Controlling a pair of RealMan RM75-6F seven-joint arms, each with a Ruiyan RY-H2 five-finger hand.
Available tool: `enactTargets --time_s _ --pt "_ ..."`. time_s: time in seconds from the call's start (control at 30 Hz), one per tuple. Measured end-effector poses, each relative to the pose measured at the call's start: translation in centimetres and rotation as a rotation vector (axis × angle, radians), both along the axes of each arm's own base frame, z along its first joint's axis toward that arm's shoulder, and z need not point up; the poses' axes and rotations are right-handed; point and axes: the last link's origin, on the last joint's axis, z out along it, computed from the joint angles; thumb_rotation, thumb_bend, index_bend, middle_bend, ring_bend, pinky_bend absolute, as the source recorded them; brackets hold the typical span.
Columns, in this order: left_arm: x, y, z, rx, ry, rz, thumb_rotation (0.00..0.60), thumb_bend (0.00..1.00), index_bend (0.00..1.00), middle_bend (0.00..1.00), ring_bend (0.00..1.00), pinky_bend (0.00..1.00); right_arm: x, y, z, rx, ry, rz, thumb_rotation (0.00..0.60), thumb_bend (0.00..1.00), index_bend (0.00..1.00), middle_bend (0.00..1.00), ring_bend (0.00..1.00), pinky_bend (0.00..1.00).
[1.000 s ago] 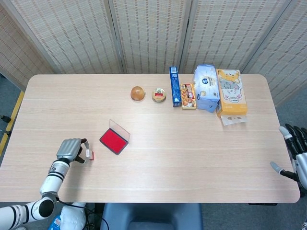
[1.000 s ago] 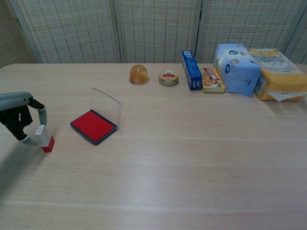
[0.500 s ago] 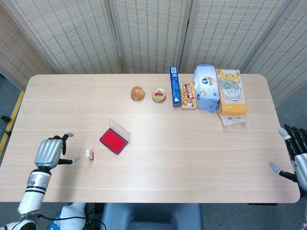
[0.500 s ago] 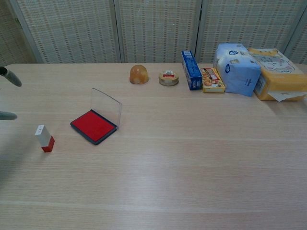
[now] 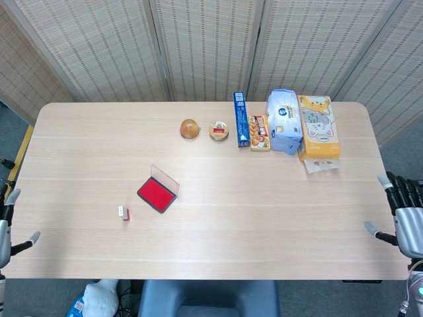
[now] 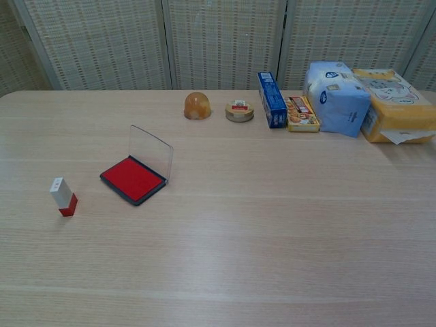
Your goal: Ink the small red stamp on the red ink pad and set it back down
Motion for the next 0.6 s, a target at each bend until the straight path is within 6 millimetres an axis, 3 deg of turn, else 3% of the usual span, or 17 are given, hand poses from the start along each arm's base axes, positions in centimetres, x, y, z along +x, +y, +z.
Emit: enactTargets --time_s 0.23,0.6 --pt "-0.3 -1.1 0.6 -0.002 -0.019 -0.031 0.6 0.11 0.0 0.0 0.0 0.22 -0.4 -0.4 -0.8 -0.051 0.012 -0.104 0.6 0.15 0.0 0.0 0.0 0.0" --pt "-0.4 -1.0 -0.4 -0.044 0.03 -0.021 0.6 0.11 0.0 0.0 0.0 0.15 0.2 0.2 -0.8 -0.05 -0.005 -0.06 0.6 0.15 0.0 0.0 0.0 0.0"
